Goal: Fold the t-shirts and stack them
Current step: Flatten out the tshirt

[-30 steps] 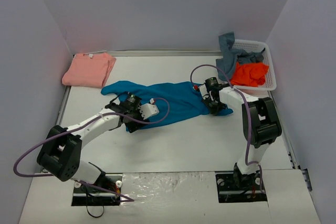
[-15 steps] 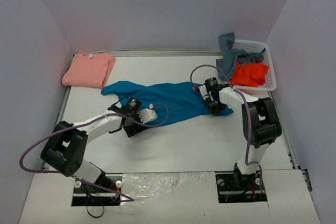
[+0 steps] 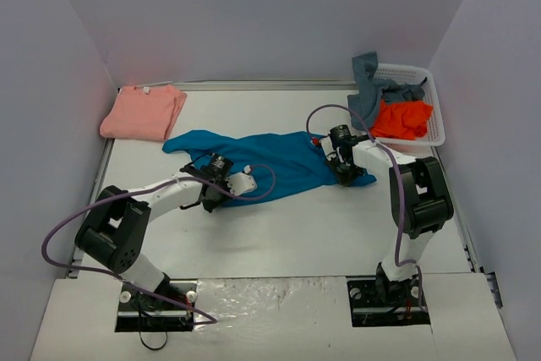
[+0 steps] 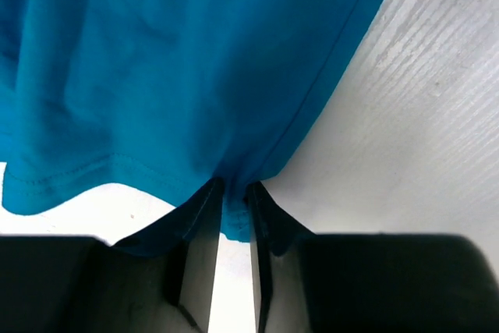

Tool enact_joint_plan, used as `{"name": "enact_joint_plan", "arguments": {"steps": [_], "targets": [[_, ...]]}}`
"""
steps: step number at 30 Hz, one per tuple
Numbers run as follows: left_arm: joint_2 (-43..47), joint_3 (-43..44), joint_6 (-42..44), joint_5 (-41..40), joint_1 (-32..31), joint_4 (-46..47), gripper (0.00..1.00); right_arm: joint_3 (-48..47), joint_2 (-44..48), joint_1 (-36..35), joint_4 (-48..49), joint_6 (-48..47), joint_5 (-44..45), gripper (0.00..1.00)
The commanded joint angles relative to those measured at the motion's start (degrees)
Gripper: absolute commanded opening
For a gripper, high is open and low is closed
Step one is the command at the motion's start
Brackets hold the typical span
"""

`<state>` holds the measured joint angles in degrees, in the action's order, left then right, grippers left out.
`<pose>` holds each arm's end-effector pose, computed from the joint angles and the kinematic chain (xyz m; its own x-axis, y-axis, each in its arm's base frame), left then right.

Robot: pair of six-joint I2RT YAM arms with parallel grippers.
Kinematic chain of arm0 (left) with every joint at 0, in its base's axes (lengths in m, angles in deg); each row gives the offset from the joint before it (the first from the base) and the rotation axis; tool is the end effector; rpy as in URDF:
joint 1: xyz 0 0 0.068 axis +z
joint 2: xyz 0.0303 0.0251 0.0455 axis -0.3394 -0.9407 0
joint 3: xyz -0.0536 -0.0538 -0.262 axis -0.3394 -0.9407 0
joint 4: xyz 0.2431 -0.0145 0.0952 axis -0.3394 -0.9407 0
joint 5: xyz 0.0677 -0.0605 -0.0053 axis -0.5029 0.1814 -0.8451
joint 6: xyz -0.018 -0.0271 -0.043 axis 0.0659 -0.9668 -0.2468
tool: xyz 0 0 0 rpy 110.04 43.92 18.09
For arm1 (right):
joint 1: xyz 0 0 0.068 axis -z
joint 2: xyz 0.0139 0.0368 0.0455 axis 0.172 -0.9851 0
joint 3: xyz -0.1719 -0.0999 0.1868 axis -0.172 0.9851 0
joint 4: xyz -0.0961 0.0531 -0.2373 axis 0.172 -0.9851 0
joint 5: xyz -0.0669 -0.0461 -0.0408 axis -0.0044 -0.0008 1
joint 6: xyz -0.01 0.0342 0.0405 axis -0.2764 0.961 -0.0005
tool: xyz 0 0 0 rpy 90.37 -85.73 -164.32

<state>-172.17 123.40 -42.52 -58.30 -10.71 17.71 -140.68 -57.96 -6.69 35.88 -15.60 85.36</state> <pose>0.2492 -0.1501 0.1666 -0.3832 0.8238 -0.4177 0.8558 0.4868 0.1750 0.3422 0.1010 0.1598 -0.6989 -0.5585 -0.4469 -0.5393 0.8219 -0.1837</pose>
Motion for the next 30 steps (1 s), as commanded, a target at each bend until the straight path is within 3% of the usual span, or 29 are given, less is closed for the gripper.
{"name": "enact_joint_plan", "arguments": {"steps": [1, 5, 9, 17, 25, 30], "targets": [[-3.6, 0.1, 0.0, 2.7, 0.0, -3.6, 0.18, 1.1, 0.0, -0.1, -1.9, 0.0, 1.4, 0.00], [-3.7, 0.9, 0.0, 3.6, 0.0, -4.8, 0.03, 1.1, 0.3, -0.1, -1.9, 0.0, 1.2, 0.00], [0.0, 1.7, -0.9, 3.8, 0.1, -6.3, 0.02, 0.8, 2.9, -0.1, -1.9, 0.0, 1.0, 0.01], [11.2, 3.1, -3.5, 1.5, 3.0, -8.2, 0.02, 0.0, 9.6, 1.0, -2.1, -0.1, -0.4, 0.31], [19.6, 2.4, -3.4, 0.0, 9.4, -6.7, 0.02, 0.3, 12.5, 2.1, -3.4, -1.6, 0.5, 0.40], [21.7, 0.8, -5.8, -6.0, 11.8, -1.7, 0.03, 1.5, 13.1, 2.3, -4.4, -3.0, -0.9, 0.41]]}}
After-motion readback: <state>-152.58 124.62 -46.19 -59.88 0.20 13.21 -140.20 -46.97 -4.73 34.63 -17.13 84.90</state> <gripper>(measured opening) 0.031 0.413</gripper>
